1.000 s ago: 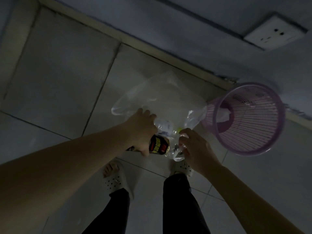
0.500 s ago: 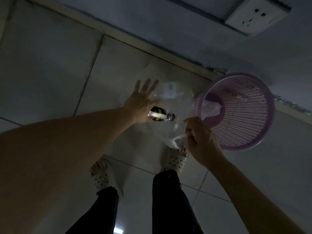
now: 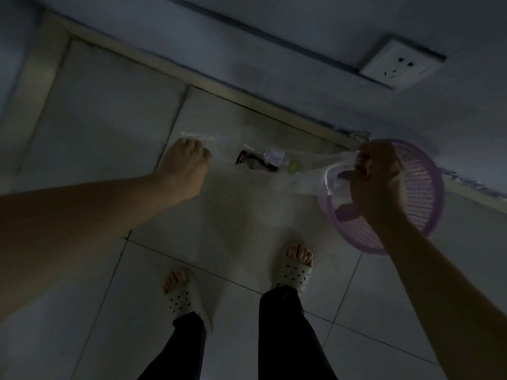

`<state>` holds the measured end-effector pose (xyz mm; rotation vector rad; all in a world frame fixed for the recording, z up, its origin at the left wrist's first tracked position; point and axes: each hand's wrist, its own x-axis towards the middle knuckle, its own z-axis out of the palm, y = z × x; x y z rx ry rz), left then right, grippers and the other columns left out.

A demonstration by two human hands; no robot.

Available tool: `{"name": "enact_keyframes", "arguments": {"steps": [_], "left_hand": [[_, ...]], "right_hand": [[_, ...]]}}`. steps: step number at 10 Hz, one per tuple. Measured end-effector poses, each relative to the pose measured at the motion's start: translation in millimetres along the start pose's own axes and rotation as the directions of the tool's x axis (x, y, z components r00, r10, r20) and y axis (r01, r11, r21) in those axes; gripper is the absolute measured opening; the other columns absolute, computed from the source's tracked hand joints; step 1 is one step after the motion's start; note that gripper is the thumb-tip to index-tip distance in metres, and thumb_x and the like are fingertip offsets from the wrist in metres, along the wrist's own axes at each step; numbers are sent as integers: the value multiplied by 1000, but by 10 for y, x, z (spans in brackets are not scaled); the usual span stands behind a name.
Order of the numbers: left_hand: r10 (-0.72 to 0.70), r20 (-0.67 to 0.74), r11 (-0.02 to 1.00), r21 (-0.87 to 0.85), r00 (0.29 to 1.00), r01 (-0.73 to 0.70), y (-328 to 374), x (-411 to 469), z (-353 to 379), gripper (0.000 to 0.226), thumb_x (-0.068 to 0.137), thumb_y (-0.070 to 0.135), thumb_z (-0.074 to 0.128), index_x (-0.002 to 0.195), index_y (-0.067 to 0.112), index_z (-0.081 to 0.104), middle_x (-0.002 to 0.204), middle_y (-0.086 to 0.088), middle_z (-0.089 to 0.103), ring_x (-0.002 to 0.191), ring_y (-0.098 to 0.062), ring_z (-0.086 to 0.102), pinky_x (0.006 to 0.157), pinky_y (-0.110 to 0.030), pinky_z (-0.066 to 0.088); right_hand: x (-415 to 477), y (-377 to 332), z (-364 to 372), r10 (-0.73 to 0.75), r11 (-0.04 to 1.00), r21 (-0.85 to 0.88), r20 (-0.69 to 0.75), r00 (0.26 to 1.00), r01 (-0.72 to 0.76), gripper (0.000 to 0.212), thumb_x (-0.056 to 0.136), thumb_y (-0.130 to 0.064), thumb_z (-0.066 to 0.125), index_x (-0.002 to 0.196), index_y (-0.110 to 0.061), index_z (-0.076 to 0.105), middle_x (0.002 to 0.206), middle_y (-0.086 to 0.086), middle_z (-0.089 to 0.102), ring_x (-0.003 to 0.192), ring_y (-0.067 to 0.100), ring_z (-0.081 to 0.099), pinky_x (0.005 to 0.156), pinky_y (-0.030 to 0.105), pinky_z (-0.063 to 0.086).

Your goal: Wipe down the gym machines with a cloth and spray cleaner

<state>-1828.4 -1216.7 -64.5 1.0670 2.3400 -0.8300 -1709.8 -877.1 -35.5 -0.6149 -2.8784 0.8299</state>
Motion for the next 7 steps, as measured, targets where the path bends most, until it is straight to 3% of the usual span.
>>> {"name": "enact_keyframes", "arguments": {"steps": [1, 2, 3, 4, 5, 6, 7], "left_hand": [[70, -79, 998, 9, 994, -70, -166, -47, -165, 12, 80, 16, 68, 91, 14, 69, 92, -8, 67, 90, -27, 63, 89, -40, 47], [201, -243, 976, -28, 949, -214, -190, -56, -251, 8, 71, 5, 63, 74, 10, 69, 68, -9, 64, 66, -28, 62, 75, -38, 50], [254, -246, 965, 2, 935, -261, -103, -85, -295, 26, 87, 12, 47, 98, 11, 71, 89, -7, 68, 87, -27, 64, 97, -43, 47], [215, -107, 975, -37, 971, -220, -27, -220, -343, 32, 99, 19, 45, 124, 15, 63, 123, -9, 61, 117, -28, 54, 116, -48, 30], [152, -180, 961, -202, 972, -187, -22, -519, -461, 35, 93, 17, 52, 125, 16, 65, 126, -8, 60, 122, -30, 51, 114, -47, 32], [-27, -275, 912, -401, 961, -89, -215, -1066, -654, 29, 83, 13, 58, 110, 15, 69, 111, -8, 65, 106, -30, 58, 98, -43, 43], [-234, -179, 772, -631, 956, 71, -477, -1872, -977, 17, 82, 16, 60, 98, 14, 66, 99, -9, 64, 93, -31, 61, 83, -39, 47]], "right_hand": [[118, -136, -97, 50, 998, -25, -87, 995, -53, 15, 83, 6, 51, 85, -8, 57, 109, 11, 53, 77, 19, 48, 57, 31, 35], [169, -168, -140, 144, 988, -30, -112, 983, -148, 17, 83, 3, 50, 84, -11, 60, 112, 10, 53, 79, 28, 54, 59, 34, 39], [108, -166, -81, 182, 974, -157, 122, 976, -162, 18, 88, -2, 56, 96, -13, 68, 115, 13, 56, 91, 35, 61, 67, 36, 45], [-29, -279, -89, 134, 980, -182, 332, 934, -76, 27, 85, 4, 55, 98, -15, 69, 101, 8, 57, 85, 28, 58, 68, 33, 43], [-135, -424, -196, 38, 986, -162, 417, 908, 33, 37, 79, 4, 51, 97, -24, 65, 98, 5, 57, 89, 31, 65, 67, 31, 44], [-222, -911, -450, -19, 989, -127, 393, 919, 74, 46, 83, 8, 52, 123, -12, 63, 128, 13, 53, 107, 34, 59, 80, 38, 46], [-391, -1646, -860, -136, 987, -32, 371, 919, 159, 37, 82, 3, 58, 119, -2, 62, 121, 20, 54, 100, 41, 61, 77, 46, 51]]}}
